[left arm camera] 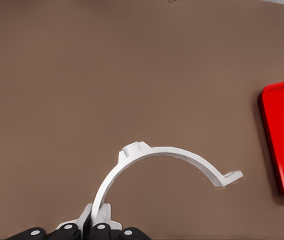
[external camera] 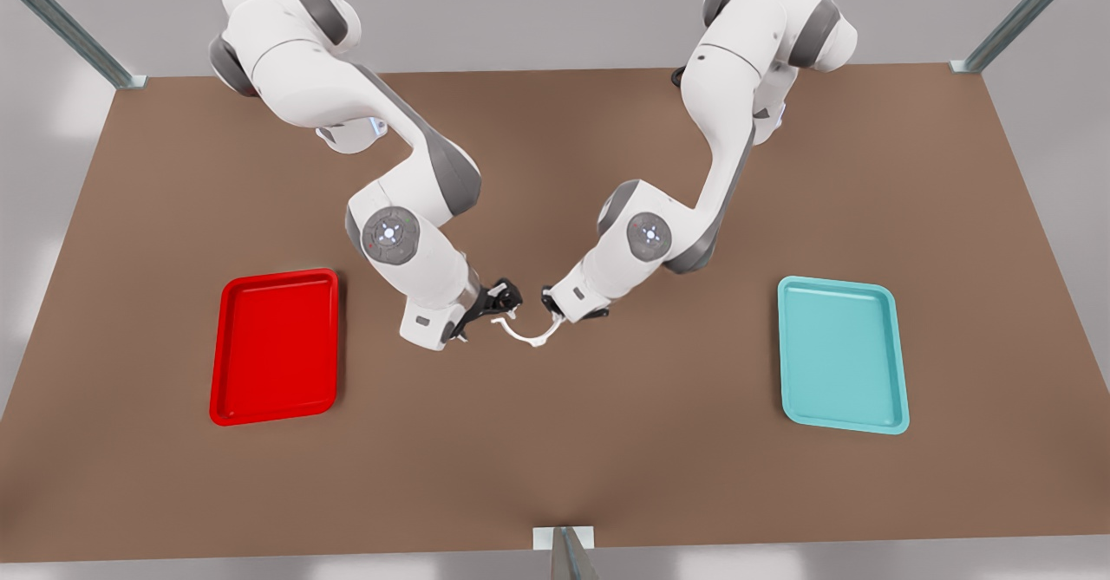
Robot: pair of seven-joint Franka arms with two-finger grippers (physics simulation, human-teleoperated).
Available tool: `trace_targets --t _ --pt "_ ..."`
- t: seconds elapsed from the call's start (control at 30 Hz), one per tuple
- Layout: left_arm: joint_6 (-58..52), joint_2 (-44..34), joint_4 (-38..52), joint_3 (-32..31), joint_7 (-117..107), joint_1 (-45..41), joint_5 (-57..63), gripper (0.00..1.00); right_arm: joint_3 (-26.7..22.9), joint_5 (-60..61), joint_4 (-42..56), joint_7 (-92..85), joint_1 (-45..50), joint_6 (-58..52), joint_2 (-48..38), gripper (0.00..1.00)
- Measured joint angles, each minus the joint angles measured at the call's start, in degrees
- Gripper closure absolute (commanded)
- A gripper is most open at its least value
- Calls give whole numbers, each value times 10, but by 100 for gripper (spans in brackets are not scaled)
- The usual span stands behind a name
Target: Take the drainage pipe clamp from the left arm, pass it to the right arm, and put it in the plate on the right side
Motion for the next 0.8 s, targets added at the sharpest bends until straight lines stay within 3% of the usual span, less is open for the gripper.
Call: trace_targets --t 0.77,0.8 --pt "-13 -6 0 0 -56 -8 5 79 -1 2 -64 -33 9 23 37 0" --pt "-13 -6 0 0 -57 -9 5 79 -1 2 -64 -36 10 23 39 9"
